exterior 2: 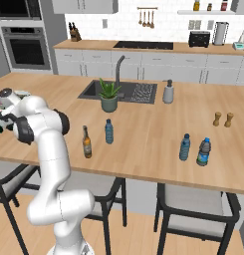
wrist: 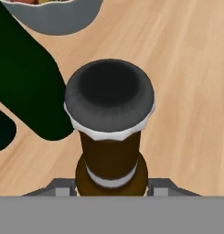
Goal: Move the plastic bottles in the middle to the plastics group, and the glass bottles in the middle to the glass group.
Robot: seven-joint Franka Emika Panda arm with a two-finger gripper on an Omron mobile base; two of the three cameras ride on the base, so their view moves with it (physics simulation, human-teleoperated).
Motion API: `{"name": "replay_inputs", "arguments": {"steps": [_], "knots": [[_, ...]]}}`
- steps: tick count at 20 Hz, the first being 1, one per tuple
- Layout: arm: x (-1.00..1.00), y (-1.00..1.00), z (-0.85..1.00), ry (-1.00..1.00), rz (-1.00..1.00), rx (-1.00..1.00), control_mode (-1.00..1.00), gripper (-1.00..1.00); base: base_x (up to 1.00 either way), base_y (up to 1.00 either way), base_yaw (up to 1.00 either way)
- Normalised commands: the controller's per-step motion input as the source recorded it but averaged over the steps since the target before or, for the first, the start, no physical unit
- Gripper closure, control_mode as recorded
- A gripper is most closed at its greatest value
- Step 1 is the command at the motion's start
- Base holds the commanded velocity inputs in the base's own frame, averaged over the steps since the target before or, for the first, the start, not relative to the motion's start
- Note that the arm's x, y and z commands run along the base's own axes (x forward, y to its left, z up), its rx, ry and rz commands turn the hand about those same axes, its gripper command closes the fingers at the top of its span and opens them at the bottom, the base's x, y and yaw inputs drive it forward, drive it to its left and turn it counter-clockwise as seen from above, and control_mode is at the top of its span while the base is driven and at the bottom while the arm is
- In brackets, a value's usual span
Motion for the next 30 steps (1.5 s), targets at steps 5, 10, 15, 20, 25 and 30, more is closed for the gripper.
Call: {"name": "replay_inputs", "arguments": {"steps": [5, 10, 15, 20, 25, 30], "knots": [[0.01, -0.01, -0.31, 0.02, 0.00, 0.00, -1.00, 1.00, 0.00, 0.00, 0.00], [0.00, 0.00, -0.09, 0.00, 0.00, 0.00, -1.00, 1.00, 0.00, 0.00, 0.00], [0.39, 0.00, 0.02, 0.00, 0.00, 0.00, -1.00, 1.00, 0.00, 0.00, 0.00], [0.46, 0.00, 0.00, 0.00, 0.00, 0.00, -1.00, 1.00, 0.00, 0.00, 0.00], [0.08, 0.00, -0.10, -0.02, 0.00, 0.00, -1.00, 1.00, 0.00, 0.00, 0.00], [-0.02, 0.00, -0.42, -0.06, 0.00, 0.00, -1.00, 1.00, 0.00, 0.00, 0.00]]}}
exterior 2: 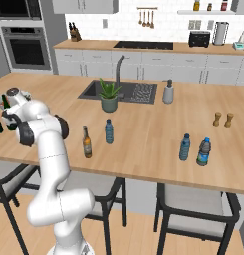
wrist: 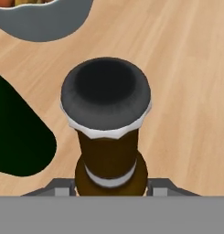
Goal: Move the plastic bottles in the middle to the plastics group, and the glass bottles in the middle to the glass group.
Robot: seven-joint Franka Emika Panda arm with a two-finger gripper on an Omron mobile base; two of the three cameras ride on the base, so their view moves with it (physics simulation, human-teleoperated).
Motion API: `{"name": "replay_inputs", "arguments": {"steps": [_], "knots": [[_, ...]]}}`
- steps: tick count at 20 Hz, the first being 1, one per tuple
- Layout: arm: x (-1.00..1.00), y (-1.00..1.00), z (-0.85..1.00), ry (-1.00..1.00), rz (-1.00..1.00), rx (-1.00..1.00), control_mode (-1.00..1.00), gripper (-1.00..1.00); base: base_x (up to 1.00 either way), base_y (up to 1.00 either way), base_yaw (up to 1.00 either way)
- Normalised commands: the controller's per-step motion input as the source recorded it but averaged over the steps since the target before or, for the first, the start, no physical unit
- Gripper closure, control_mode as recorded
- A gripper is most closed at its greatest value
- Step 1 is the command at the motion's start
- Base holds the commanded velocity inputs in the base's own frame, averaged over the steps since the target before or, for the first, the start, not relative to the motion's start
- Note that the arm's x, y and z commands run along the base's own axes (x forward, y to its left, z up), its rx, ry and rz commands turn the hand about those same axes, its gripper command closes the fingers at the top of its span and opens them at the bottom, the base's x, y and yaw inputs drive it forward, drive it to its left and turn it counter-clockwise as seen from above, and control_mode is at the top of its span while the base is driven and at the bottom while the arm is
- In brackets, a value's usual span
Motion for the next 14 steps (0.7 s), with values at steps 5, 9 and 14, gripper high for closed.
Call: {"name": "replay_inputs", "arguments": {"steps": [5, 9, 14], "knots": [[0.00, 0.00, -0.20, -0.02, 0.00, 0.00, -1.00, 1.00, 0.00, 0.00, 0.00], [0.00, -0.02, 0.00, 0.00, 0.00, 0.00, -1.00, 1.00, 0.00, 0.00, 0.00], [0.00, 0.00, 0.00, 0.00, 0.00, 0.00, -1.00, 1.00, 0.00, 0.00, 0.00]]}}
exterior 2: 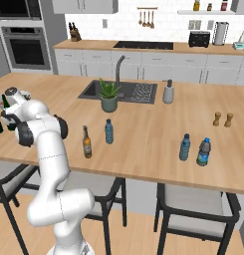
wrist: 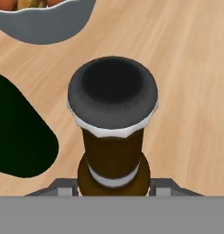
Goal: Move the plastic bottles in the middle to the plastics group, and the glass bottles in the middle to the glass group.
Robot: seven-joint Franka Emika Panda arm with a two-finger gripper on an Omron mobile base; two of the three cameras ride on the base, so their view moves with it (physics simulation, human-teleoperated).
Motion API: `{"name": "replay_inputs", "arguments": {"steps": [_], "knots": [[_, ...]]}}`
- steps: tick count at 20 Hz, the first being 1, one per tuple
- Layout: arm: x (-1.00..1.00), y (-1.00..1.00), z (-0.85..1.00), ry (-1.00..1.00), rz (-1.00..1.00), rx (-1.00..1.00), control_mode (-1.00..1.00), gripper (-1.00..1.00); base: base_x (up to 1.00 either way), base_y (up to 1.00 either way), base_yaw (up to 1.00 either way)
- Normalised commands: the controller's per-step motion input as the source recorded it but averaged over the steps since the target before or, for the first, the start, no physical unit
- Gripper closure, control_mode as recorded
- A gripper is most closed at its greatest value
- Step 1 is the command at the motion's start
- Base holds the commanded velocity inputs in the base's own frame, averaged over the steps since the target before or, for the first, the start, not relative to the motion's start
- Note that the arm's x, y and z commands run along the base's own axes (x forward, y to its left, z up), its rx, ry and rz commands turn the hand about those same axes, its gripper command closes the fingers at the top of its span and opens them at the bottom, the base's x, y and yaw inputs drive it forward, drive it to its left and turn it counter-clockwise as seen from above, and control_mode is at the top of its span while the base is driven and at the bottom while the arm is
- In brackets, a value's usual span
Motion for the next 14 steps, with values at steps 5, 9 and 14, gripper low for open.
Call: {"name": "replay_inputs", "arguments": {"steps": [5, 9, 14], "knots": [[0.06, -0.12, 0.00, 0.00, 0.00, 0.05, -1.00, 1.00, 0.00, 0.00, 0.00], [0.00, 0.00, 0.00, 0.00, 0.00, 0.00, -1.00, 1.00, 0.00, 0.00, 0.00], [0.00, 0.00, 0.00, 0.00, 0.00, 0.00, -1.00, -1.00, 0.00, 0.00, 0.00]]}}
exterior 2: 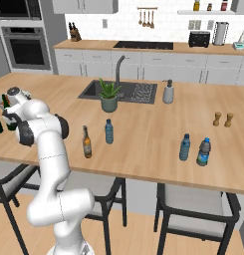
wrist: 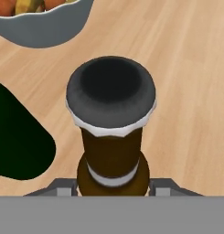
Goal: Move the plastic bottles in the middle to the plastics group, and the glass bottles in the middle to the glass group.
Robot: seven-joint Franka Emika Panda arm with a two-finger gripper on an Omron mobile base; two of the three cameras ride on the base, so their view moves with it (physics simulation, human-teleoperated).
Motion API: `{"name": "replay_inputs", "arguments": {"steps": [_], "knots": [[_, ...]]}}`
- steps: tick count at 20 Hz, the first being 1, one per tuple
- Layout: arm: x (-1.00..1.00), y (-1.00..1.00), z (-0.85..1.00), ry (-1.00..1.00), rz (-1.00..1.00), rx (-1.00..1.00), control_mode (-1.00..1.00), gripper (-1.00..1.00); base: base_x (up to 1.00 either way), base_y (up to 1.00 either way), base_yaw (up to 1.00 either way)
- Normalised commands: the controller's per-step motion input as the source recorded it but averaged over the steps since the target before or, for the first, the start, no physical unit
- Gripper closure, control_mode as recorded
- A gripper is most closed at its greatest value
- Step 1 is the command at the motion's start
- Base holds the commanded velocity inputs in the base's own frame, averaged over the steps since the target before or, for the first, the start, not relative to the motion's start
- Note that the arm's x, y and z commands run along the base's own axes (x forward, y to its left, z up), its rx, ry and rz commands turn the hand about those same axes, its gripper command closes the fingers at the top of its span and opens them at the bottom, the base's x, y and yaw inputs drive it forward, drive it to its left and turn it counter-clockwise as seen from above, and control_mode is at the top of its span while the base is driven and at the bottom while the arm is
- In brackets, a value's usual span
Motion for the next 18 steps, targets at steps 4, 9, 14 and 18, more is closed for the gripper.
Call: {"name": "replay_inputs", "arguments": {"steps": [4, 9, 14, 18], "knots": [[0.00, 0.00, 0.00, 0.00, 0.00, 0.00, -1.00, -1.00, 0.00, 0.00, 0.00], [0.00, 0.00, 0.00, 0.00, 0.00, 0.00, -1.00, -1.00, 0.00, 0.00, 0.00], [0.00, 0.00, 0.00, 0.00, 0.00, 0.00, -1.00, -1.00, 0.00, 0.00, 0.00], [-0.11, 0.00, 0.09, 0.00, 0.00, 0.00, -1.00, -1.00, 0.00, 0.00, 0.00]]}}
